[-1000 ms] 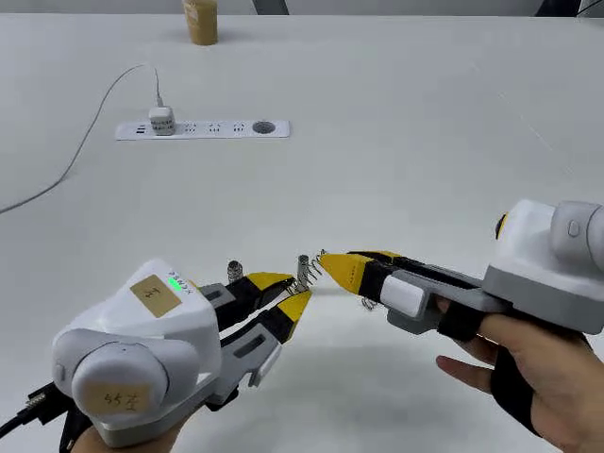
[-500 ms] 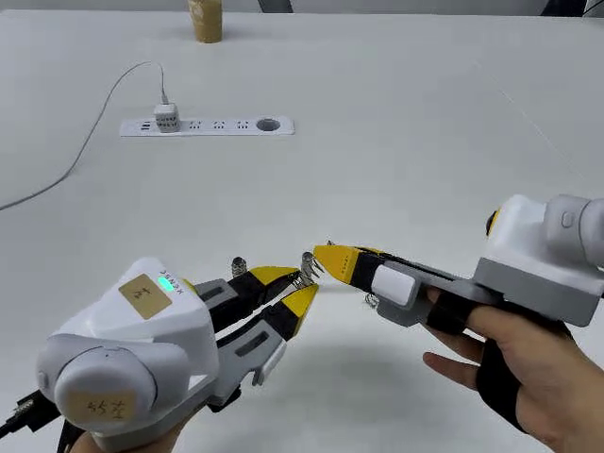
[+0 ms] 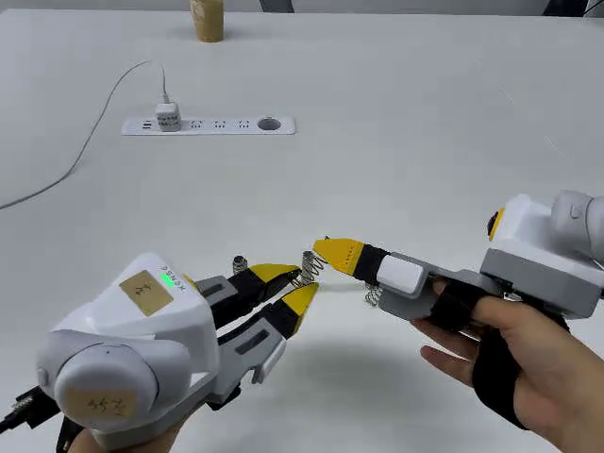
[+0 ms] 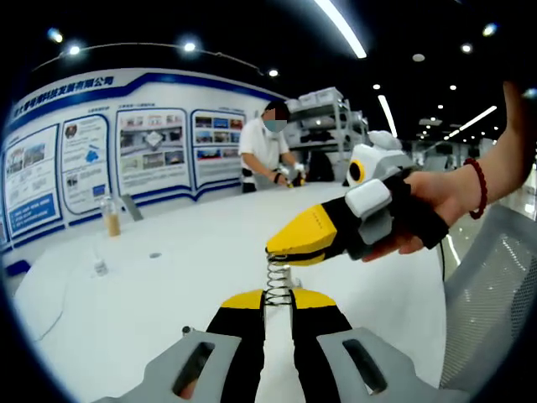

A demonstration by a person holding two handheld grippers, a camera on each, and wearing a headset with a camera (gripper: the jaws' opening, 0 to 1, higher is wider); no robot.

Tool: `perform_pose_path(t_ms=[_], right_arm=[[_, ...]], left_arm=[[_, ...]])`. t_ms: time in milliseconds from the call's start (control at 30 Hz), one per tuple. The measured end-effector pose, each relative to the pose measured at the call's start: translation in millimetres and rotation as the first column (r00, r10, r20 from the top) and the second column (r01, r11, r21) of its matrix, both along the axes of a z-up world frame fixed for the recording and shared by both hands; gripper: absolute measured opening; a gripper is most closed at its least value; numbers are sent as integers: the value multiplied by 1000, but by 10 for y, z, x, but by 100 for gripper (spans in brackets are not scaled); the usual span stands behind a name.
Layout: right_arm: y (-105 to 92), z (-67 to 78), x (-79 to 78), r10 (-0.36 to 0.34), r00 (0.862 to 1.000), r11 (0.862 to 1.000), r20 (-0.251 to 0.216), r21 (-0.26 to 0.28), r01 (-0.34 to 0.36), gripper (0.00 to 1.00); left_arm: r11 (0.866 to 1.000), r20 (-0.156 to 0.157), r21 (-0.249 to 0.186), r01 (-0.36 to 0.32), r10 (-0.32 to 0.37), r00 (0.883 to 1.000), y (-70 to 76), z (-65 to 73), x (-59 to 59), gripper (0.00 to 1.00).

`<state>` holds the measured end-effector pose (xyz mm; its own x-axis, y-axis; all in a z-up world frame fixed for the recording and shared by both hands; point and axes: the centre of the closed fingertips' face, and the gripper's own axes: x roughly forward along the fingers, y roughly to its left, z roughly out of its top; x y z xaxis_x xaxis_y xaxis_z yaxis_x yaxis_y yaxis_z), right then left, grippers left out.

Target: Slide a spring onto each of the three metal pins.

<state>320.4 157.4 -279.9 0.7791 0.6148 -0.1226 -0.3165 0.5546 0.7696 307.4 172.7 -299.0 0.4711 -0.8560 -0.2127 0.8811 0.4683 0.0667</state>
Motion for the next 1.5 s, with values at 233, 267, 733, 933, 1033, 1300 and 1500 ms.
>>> perform_pose_path(t_ms=[233, 267, 733, 933, 1033, 1300, 1500], right_arm=[[28, -7, 1, 6, 1000, 1000, 14, -31, -6, 11], [29, -7, 0, 7, 1000, 999, 15, -36, -6, 11], [-36, 14, 76, 21, 994, 978, 108, -209, 2, 11], [-76, 40, 141, 26, 988, 957, 154, -290, 20, 11], [-79, 34, 172, 37, 986, 945, 162, -327, 18, 11], [-100, 23, 266, 61, 980, 912, 189, -410, 22, 11], [-107, -4, 350, 76, 976, 884, 205, -467, 29, 11]], left_arm=[[1000, -20, 6, -8, 8, 1000, 14, -22, 13, 11], [1000, -22, 7, -7, 7, 1000, 14, -24, 14, 11], [996, -74, 93, -12, 19, 997, 75, -212, -5, 19], [994, -100, 108, -22, 33, 994, 110, -264, -11, 24], [994, -112, 108, -25, 37, 993, 122, -274, -19, 25], [992, -124, 119, -30, 45, 991, 148, -321, -35, 31], [993, -141, 116, -30, 46, 989, 148, -349, -46, 36]])
